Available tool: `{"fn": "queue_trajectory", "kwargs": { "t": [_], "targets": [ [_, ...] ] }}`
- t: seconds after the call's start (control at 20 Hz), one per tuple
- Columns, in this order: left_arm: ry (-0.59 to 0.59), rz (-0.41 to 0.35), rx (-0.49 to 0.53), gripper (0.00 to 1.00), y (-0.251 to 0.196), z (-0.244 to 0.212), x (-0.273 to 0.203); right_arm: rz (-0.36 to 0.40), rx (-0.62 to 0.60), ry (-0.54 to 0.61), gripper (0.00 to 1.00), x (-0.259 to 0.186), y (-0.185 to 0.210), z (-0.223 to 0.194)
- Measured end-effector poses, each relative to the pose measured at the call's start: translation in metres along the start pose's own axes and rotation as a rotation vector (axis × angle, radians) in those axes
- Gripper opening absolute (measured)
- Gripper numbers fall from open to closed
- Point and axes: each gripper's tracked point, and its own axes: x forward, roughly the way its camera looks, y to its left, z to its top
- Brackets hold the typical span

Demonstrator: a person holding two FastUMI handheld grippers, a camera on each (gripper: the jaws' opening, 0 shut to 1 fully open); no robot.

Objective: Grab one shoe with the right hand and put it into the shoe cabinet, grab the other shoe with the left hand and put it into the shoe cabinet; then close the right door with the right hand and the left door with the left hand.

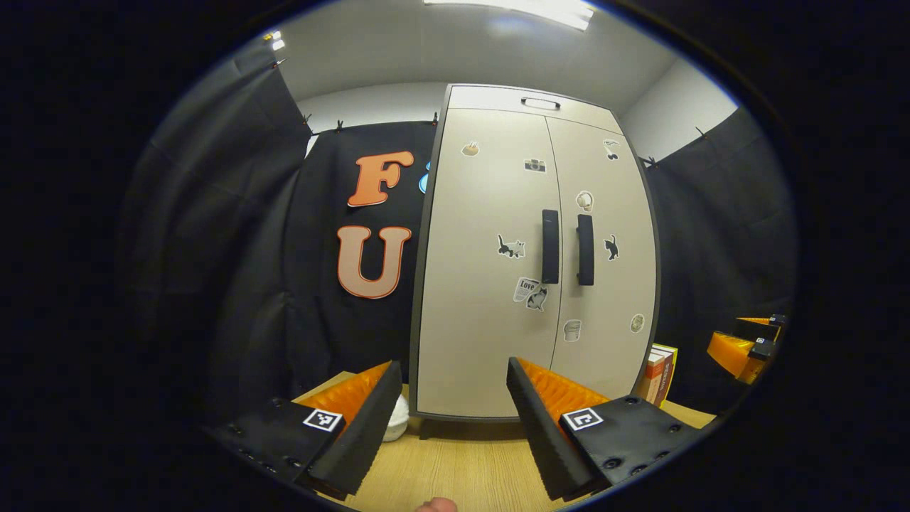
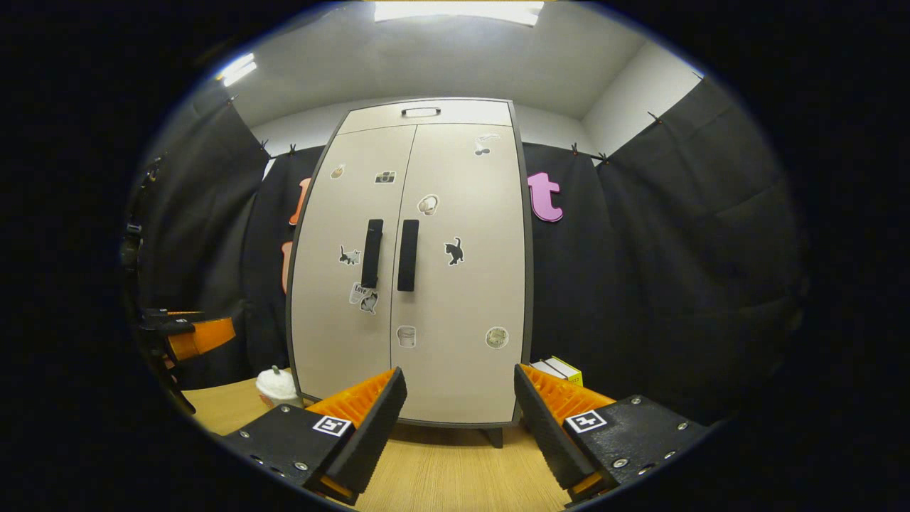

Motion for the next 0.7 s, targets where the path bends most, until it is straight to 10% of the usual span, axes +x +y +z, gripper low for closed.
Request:
{"fn": "queue_trajectory", "kwargs": {
  "t": [0.7],
  "targets": [
    [0.004,-0.023,-0.003,0.96,-0.0024,-0.0016,-0.0002,0.008,-0.001,0.006,0.94,0.0003,0.0096,-0.0018]
  ]
}}
